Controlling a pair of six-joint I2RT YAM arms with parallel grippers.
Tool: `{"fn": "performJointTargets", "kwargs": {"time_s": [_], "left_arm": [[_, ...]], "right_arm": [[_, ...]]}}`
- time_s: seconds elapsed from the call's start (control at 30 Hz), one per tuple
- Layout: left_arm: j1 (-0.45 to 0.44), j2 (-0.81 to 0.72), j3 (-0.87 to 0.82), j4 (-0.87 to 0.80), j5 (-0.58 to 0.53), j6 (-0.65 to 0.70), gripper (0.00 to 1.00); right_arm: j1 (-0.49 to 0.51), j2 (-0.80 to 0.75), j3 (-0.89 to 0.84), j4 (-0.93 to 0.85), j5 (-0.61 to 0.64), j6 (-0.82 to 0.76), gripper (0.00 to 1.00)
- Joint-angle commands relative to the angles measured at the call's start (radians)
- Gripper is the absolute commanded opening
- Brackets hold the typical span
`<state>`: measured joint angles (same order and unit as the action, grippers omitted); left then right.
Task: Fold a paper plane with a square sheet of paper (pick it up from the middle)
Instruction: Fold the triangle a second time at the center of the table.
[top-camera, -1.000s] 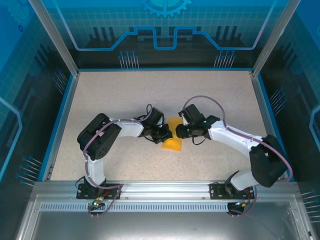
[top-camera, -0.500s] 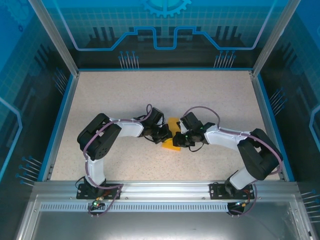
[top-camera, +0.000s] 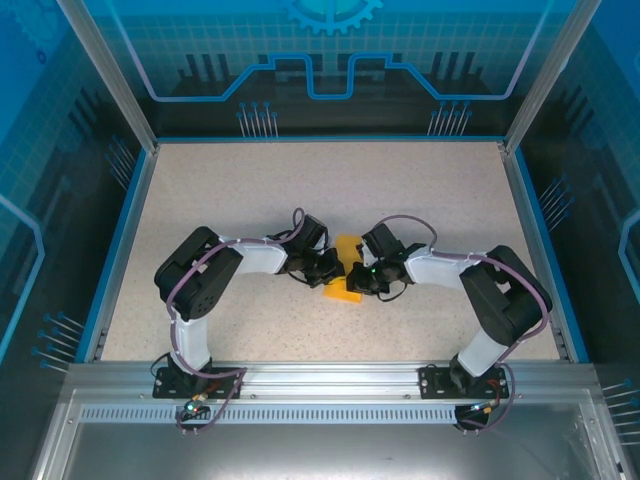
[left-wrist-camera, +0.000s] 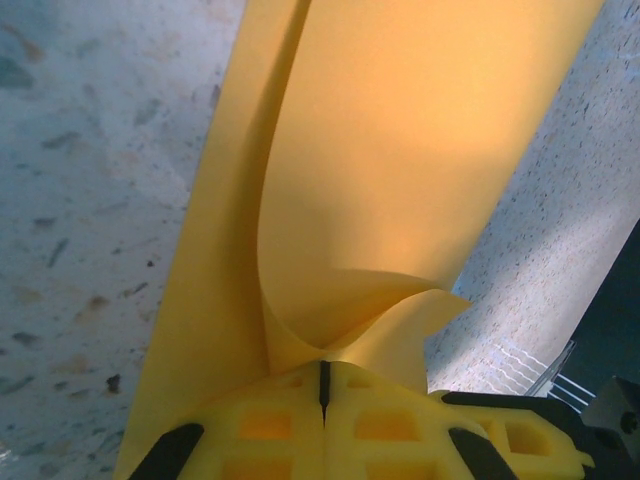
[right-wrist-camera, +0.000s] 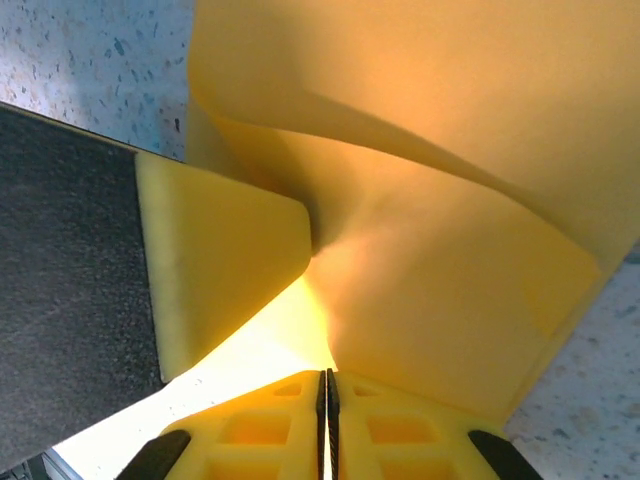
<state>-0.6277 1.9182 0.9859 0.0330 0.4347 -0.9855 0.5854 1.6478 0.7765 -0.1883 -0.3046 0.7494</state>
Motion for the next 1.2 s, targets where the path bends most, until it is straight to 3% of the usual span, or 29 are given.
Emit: {"fn": "performJointTargets", "kwargs": {"time_s": [0.0, 0.67, 1.17], "left_arm": [[-0.007, 0.019, -0.010, -0.062, -0.016, 0.032, 0.00], [-0.007, 0.016, -0.005, -0.067, -0.008, 0.037, 0.00], [-0.007, 0.018, -0.004, -0.063, -0.005, 0.035, 0.00]], "right_arm": [[-0.024, 0.007, -0.020, -0.022, -0.022, 0.007, 0.12], [-0.031, -0.081, -0.029, -0.011, -0.119, 0.005, 0.15], [-0.042, 0.008, -0.126, 0.015, -0.089, -0.002, 0.14]]}}
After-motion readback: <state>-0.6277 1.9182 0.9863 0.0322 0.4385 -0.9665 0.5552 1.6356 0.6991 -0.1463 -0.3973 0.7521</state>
